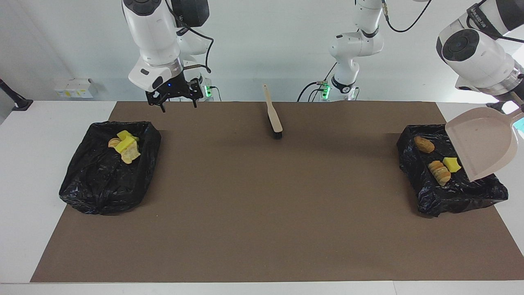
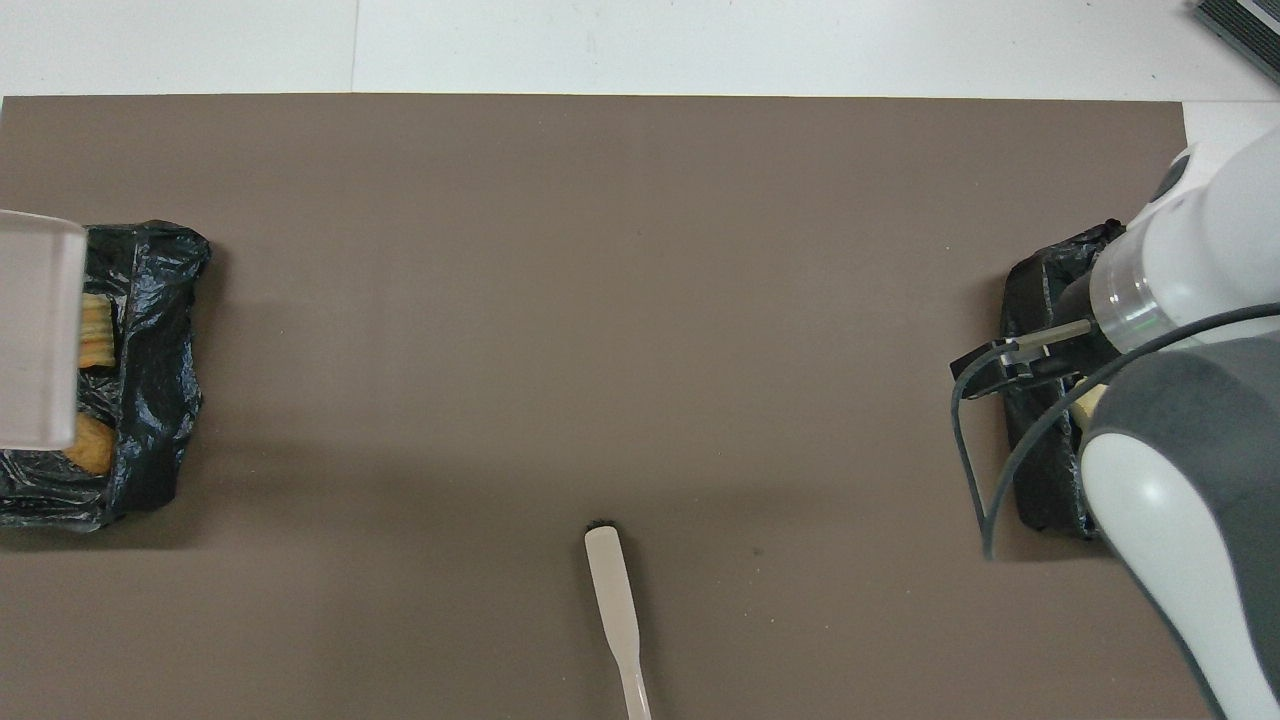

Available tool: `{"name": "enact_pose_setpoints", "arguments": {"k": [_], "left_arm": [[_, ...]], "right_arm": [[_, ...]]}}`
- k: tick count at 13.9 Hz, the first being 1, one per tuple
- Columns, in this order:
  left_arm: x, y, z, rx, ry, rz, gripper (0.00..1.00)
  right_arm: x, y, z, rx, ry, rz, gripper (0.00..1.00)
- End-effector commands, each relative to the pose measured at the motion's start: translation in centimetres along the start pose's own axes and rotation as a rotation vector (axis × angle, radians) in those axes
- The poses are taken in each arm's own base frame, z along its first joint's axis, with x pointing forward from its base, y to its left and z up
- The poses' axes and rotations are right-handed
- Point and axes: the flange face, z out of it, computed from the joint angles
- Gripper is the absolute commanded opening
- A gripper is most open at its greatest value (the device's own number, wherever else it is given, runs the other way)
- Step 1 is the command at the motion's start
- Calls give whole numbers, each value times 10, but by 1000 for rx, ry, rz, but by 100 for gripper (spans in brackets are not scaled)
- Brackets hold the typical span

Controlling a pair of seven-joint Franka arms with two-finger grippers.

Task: Sweep and dump trash in bin
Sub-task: 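Bring the emptied dustpan back to the table center with the left gripper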

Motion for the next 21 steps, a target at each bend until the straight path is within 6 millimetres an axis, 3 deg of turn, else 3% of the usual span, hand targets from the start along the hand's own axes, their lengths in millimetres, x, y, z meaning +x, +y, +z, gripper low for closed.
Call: {"name": "enact_pose_setpoints", "arguments": {"k": [1, 4, 6, 9, 13, 16, 18, 19, 20, 21], "left_arm": [[4, 16, -21, -27, 185, -120, 0], [41, 27, -39, -145, 355, -297, 0], [84, 32, -75, -167, 397, -462, 0], [149, 37, -120, -179, 420, -594, 0], [201, 51, -145, -350, 500, -881, 0], [283, 67, -181, -406, 507, -1029, 0], [337, 72, -193, -417, 517, -1041, 0], [375, 78, -196, -458, 494, -1075, 0], [405, 80, -201, -505, 510, -1178, 0], [414, 74, -208, -553, 570, -1273, 0]], "right_arm": [[2, 17, -3, -28, 8, 19, 100], [4, 34, -5, -23, 35, 149, 100], [3, 43, -13, -22, 52, 172, 100], [-3, 90, -17, -8, 64, 244, 100], [-17, 118, -26, 45, 83, 314, 100], [-30, 114, -17, 65, 59, 332, 100], [-33, 109, -14, 90, 50, 372, 100], [-36, 107, -13, 92, 48, 378, 100], [-38, 107, -10, 93, 58, 377, 100], [-38, 106, -8, 99, 73, 376, 100]]}}
